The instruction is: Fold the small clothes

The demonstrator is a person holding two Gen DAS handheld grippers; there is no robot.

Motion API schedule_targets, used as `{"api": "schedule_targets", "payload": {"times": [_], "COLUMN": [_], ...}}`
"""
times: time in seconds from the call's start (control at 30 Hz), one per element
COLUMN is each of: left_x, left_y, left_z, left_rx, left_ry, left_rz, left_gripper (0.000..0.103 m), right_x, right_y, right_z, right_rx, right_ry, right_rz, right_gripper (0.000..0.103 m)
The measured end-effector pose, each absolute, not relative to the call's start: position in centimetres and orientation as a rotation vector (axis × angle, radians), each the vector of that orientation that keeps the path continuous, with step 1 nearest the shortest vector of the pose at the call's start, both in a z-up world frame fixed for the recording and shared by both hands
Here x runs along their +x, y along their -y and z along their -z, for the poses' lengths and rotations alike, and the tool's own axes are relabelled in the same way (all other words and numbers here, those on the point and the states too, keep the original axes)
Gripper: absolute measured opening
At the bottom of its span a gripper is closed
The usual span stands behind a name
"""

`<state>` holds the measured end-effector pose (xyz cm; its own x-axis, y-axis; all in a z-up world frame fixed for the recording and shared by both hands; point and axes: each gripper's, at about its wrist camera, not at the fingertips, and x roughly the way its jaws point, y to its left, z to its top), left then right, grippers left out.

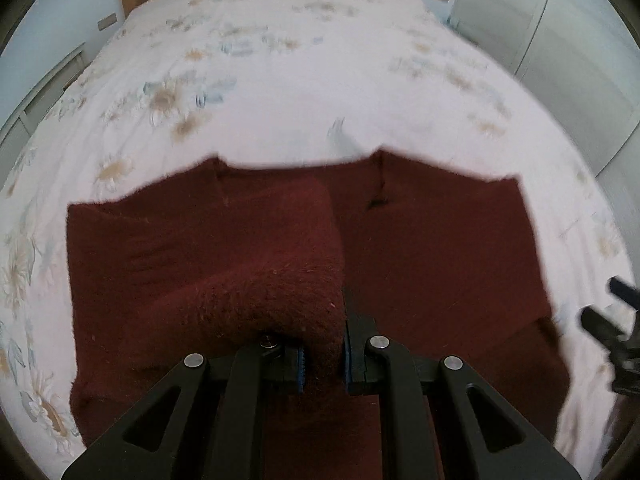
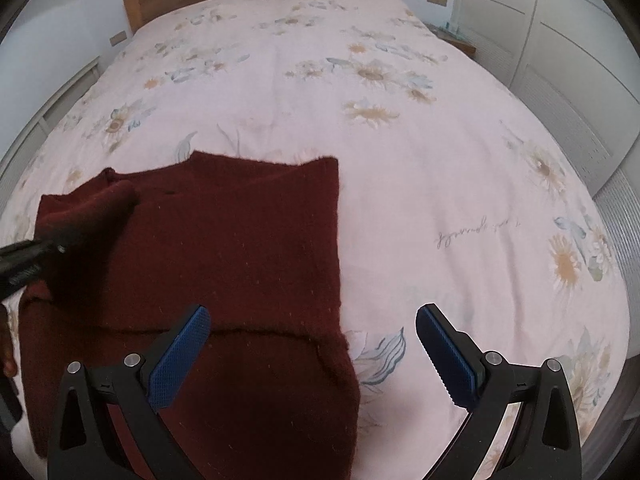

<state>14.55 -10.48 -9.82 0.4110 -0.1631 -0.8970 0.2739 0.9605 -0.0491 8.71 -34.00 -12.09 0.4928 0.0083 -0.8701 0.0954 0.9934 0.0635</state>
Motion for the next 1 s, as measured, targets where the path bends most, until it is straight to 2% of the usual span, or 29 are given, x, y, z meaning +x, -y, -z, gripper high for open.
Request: {"api": "schedule_targets", "payload": {"times": [0.13,0.23,0.33,0.4,0.43,0.5,0.63,0.67,1.0], "left_x": [15.4,15.2,15.3,15.4,15.4,15.3,15.1,15.0,12.5], "left_y": [10.0,9.8,9.9,9.7,9.6,9.4,8.9,8.7,3.4], "left_z": [13.4,13.6,13.5,13.4,13.4,13.5,13.9,14.0,14.6], "left_rx": [0.127,0.145,0.149,0.143,0.142,0.145,0.166,0.173,0.249], "left_ry": [-1.198,-1.186,-1.203,-1.208,-1.212,-1.229,-1.259,-1.265,-1.329], "left_rz": [0.251,0.267,0.275,0.267,0.268,0.278,0.277,0.276,0.321], "left_gripper": [0.014,0.017,0.032,0.054,0.060,0.079,0.099,0.102,0.102], "right_x": [8.4,8.1,8.0,7.9,7.9,7.9,7.8,7.7,7.4], "right_y": [33.8,33.9,34.0,34.0,34.0,33.9,33.9,33.8,33.5], "right_z": [12.8,13.2,13.3,13.2,13.2,13.1,13.0,13.1,13.6], "right_rx": [0.112,0.120,0.131,0.133,0.132,0.129,0.135,0.136,0.125], "right_ry": [-1.070,-1.077,-1.080,-1.077,-1.076,-1.074,-1.071,-1.071,-1.089], "right_rz": [0.041,0.037,0.036,0.035,0.035,0.034,0.031,0.031,0.029], "right_gripper": [0.103,0.103,0.103,0.103,0.103,0.103,0.103,0.103,0.103]}}
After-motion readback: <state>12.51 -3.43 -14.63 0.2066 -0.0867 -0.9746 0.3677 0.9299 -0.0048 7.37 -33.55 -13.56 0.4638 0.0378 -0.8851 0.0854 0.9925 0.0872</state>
